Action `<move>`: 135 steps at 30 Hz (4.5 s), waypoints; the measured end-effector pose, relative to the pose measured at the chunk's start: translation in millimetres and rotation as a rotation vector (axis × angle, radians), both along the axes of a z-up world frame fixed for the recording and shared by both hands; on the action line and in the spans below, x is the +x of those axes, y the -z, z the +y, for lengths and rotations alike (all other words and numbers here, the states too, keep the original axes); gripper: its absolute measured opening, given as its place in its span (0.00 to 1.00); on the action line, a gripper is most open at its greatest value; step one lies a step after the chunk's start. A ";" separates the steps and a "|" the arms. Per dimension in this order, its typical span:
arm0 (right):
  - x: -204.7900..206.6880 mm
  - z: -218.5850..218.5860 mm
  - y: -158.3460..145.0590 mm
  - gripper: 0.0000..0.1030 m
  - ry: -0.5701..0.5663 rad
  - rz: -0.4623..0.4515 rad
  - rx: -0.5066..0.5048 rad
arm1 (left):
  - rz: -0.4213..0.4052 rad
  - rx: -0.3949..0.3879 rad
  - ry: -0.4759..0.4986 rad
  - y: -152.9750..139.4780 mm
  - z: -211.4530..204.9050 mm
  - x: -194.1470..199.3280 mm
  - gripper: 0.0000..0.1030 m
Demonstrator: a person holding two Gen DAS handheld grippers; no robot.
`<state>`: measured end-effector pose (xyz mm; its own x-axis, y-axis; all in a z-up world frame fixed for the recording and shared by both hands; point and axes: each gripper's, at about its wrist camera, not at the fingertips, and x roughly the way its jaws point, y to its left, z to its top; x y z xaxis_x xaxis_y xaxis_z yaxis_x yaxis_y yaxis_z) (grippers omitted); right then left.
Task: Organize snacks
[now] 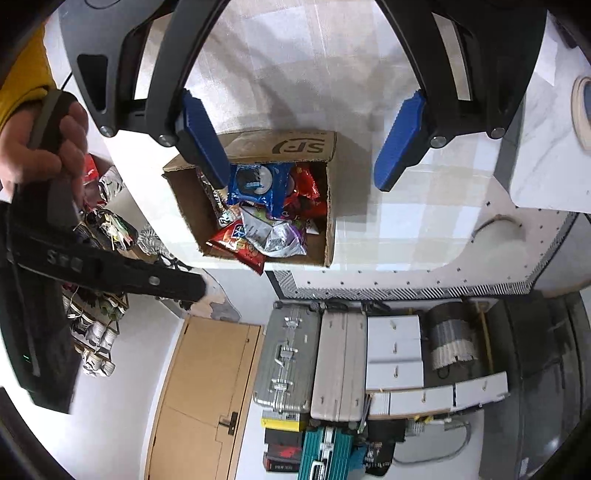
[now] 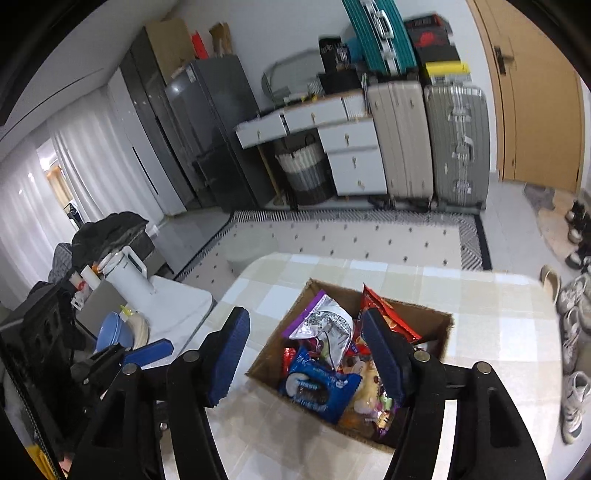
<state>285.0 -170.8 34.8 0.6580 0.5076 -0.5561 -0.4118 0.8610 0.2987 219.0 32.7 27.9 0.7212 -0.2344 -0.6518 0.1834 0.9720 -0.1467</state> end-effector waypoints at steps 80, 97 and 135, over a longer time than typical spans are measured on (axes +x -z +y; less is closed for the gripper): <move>-264.3 -79.5 145.3 0.99 0.593 -0.548 -0.181 | -0.410 0.115 -0.286 135.9 44.0 -170.3 1.00; -274.9 -82.3 143.7 0.99 0.574 -0.557 -0.149 | -0.410 0.114 -0.281 132.4 41.3 -174.7 1.00; -273.7 -77.4 149.0 0.99 0.521 -0.560 -0.143 | -0.414 0.115 -0.280 137.7 43.2 -177.6 1.00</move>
